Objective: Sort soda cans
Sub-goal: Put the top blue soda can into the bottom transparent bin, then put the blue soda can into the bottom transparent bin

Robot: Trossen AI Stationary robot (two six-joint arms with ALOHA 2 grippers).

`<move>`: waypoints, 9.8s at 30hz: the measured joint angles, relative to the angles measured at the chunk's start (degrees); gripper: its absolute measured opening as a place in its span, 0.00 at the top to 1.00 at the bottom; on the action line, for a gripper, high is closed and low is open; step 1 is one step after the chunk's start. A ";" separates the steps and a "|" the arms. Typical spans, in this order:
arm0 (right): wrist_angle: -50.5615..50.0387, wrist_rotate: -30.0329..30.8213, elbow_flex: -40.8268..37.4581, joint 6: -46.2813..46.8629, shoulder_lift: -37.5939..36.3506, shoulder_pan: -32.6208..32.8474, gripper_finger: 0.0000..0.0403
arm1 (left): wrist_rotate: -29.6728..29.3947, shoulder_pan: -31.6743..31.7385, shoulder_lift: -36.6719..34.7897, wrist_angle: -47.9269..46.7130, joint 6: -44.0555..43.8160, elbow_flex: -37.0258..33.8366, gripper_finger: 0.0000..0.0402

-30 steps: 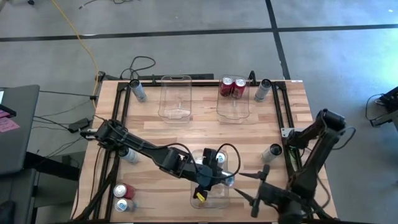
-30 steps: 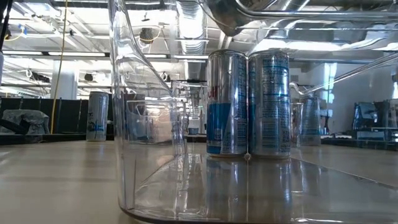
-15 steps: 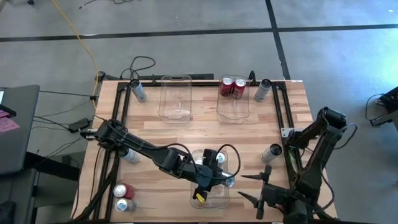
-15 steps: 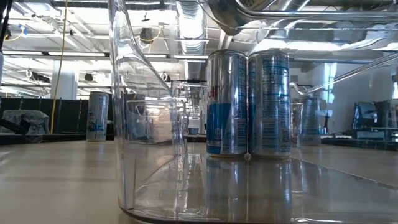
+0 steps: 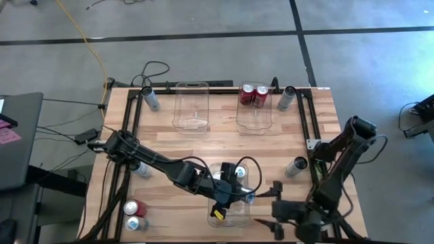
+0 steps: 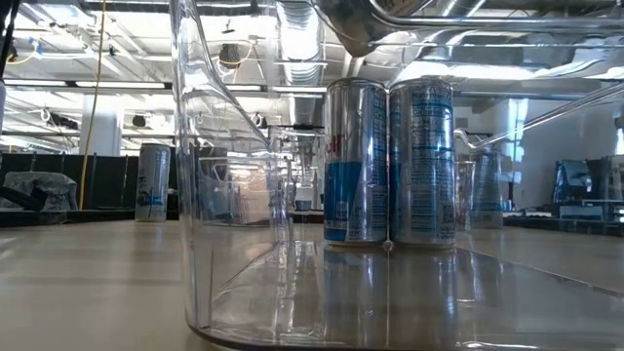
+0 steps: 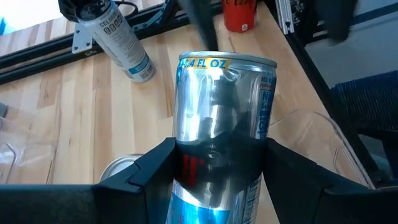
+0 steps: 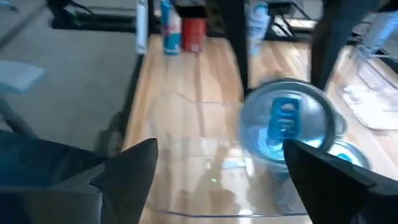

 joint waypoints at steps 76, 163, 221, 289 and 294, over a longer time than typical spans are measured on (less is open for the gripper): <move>-24.04 -29.34 16.19 3.33 3.73 -17.93 0.43 | -20.30 -9.15 -12.64 -23.30 -13.71 -0.04 0.41; -62.48 -4.13 36.36 24.94 9.93 -7.75 0.22 | -30.62 -19.47 -44.16 -34.42 -51.01 -38.73 0.44; -60.89 22.72 29.68 27.25 8.92 -13.22 0.22 | 11.83 -40.73 -30.83 -34.80 -126.56 -27.19 0.33; -60.40 19.55 29.68 24.83 8.98 -19.74 0.22 | 15.70 -41.01 -20.89 -33.73 -124.51 -27.30 0.14; -60.28 19.55 29.68 24.82 8.98 -19.74 0.22 | 15.07 -41.13 -19.38 -34.70 -124.21 -27.28 0.14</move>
